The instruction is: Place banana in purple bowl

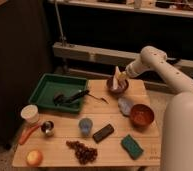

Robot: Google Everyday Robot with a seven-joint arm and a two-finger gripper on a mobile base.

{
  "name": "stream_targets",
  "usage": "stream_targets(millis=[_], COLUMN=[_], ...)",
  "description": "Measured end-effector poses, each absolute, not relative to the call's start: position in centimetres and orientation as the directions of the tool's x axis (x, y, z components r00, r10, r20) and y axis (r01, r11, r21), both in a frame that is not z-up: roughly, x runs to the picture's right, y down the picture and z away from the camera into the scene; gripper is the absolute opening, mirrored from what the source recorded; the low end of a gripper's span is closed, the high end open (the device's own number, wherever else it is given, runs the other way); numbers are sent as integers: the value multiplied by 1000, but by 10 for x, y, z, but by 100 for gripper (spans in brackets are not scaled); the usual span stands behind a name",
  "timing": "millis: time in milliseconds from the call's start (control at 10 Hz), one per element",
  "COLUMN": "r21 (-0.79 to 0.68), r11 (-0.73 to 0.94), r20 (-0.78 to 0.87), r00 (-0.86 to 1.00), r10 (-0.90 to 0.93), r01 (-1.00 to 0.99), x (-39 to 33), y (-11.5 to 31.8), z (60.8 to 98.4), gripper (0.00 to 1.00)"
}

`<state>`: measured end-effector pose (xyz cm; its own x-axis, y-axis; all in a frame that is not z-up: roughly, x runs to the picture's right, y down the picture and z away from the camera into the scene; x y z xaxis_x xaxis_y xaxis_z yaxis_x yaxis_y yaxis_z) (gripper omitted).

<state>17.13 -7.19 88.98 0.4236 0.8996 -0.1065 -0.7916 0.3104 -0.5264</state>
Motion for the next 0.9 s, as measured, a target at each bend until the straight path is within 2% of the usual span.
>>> stream_targets(millis=[100,200,800,900], r21=[-526,-520,-505,-501], r11=[310,313,323,329], r20=[-110,-117,-129,-130], r00=[425,429,439,445], r10=[899,896,889,886], r01=[-792,-795,-801,-801], x=[170,169,168,167], y=[-72,-72,-86,-85], z=[891,893,900,902], gripper=[2,10,72,78])
